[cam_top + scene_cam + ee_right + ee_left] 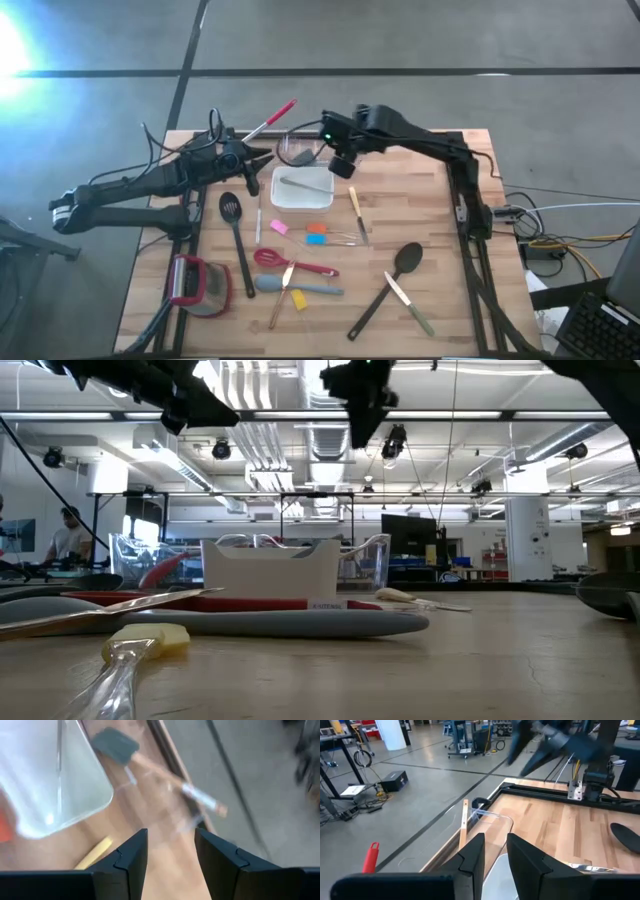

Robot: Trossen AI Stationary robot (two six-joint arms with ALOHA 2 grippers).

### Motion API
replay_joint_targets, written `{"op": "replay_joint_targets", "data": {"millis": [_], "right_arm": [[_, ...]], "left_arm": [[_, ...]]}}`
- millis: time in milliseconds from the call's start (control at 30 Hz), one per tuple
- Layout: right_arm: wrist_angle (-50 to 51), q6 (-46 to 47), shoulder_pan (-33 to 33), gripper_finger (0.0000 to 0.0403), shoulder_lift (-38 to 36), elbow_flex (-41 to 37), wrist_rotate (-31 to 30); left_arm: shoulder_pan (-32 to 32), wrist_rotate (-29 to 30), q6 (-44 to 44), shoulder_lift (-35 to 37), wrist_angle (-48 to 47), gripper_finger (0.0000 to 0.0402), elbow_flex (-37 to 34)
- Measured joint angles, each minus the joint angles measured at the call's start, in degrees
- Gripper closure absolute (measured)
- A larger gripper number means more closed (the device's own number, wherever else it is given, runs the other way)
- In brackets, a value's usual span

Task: Pick & Place Kitchen Items
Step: Put the golden knife into the white bin

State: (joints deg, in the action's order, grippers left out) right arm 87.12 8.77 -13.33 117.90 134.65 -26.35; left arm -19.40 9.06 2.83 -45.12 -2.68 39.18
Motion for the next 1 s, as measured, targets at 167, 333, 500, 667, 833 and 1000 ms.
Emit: {"op": "replay_joint_targets", "data": {"millis": [167, 333, 500, 667, 833, 1000], "right_arm": [[2.6, 10.6, 2.1, 0.0255, -4.9, -2.1, -0.1], [0.9, 12.6, 5.6, 0.0261, -8.3, -8.4, 0.0], [-2.1, 13.9, 9.5, 0.0267, -10.7, -16.8, 2.0], [-5.2, 11.4, 13.9, 0.0273, -11.1, -23.9, 3.1], [-16.7, -0.9, 17.1, 0.0280, -11.1, -29.9, 9.6], [-31.3, -13.0, 18.4, 0.0287, -11.1, -34.3, 21.9]], "left_arm": [[0.0, 0.0, 0.0, 0.0, -0.1, 0.0314, -0.1], [0.0, 0.0, 1.7, 0.1, -2.3, 0.0314, -0.1], [0.0, 0.0, 3.0, 0.3, -6.8, 0.0314, 0.0], [0.0, -1.2, 3.4, 0.3, -14.2, 0.0314, 0.3], [0.1, -1.3, 2.9, 0.3, -17.6, 0.0314, 0.2], [0.1, -1.3, 2.7, 0.3, -17.4, 0.0314, 0.2]]}}
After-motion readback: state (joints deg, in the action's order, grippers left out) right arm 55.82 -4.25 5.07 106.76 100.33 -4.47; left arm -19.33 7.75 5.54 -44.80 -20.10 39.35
